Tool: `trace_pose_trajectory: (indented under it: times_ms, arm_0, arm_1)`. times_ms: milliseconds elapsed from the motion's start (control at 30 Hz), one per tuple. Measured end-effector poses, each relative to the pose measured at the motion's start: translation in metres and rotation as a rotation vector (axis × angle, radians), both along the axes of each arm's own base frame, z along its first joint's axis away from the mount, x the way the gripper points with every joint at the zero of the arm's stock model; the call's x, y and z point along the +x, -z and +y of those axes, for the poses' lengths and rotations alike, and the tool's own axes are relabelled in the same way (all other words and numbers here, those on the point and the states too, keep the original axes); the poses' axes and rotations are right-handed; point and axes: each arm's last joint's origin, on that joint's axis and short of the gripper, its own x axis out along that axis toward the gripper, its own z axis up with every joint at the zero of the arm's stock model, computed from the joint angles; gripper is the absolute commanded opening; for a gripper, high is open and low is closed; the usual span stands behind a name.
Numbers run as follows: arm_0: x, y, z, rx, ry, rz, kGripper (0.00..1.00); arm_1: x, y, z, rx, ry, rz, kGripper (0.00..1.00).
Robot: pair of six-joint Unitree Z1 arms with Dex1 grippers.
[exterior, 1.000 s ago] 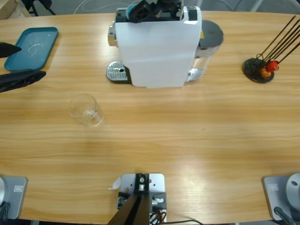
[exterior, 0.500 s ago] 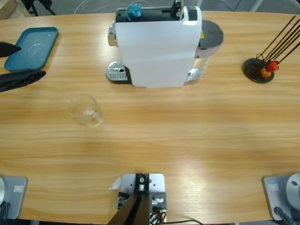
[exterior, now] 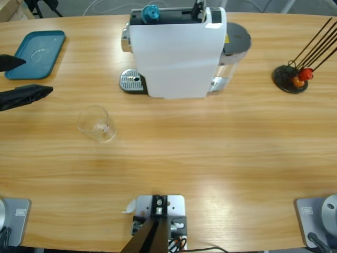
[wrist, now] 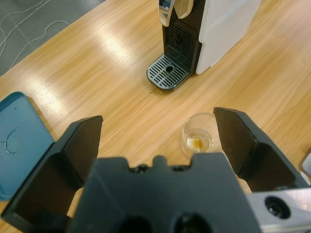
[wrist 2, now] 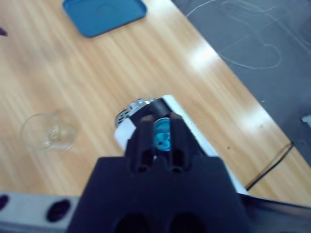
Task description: Pour coffee
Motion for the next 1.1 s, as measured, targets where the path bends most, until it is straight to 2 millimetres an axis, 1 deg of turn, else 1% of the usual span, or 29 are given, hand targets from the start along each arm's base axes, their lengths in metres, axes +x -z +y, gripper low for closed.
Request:
trace_pose_trajectory:
  times_ms: [667, 800, 933, 1100]
  arm_0:
    - [-0.001, 0.002, 0.0, 0.004, 0.0, 0.005, 1.0]
    - [-0.001, 0.002, 0.0, 0.004, 0.0, 0.005, 1.0]
    - [-0.001, 0.002, 0.001, 0.004, 0.0, 0.005, 1.0]
    - [-0.001, 0.002, 0.001, 0.002, 0.0, 0.003, 1.0]
  arm_1:
    - [-0.001, 0.002, 0.001, 0.009, -0.02, 0.025, 0.0]
    - [0.0, 0.007, 0.002, 0.001, -0.02, 0.034, 0.0]
    - [0.002, 0.017, 0.004, -0.016, -0.019, 0.05, 0.0]
    - [0.002, 0.021, 0.005, -0.022, -0.019, 0.055, 0.0]
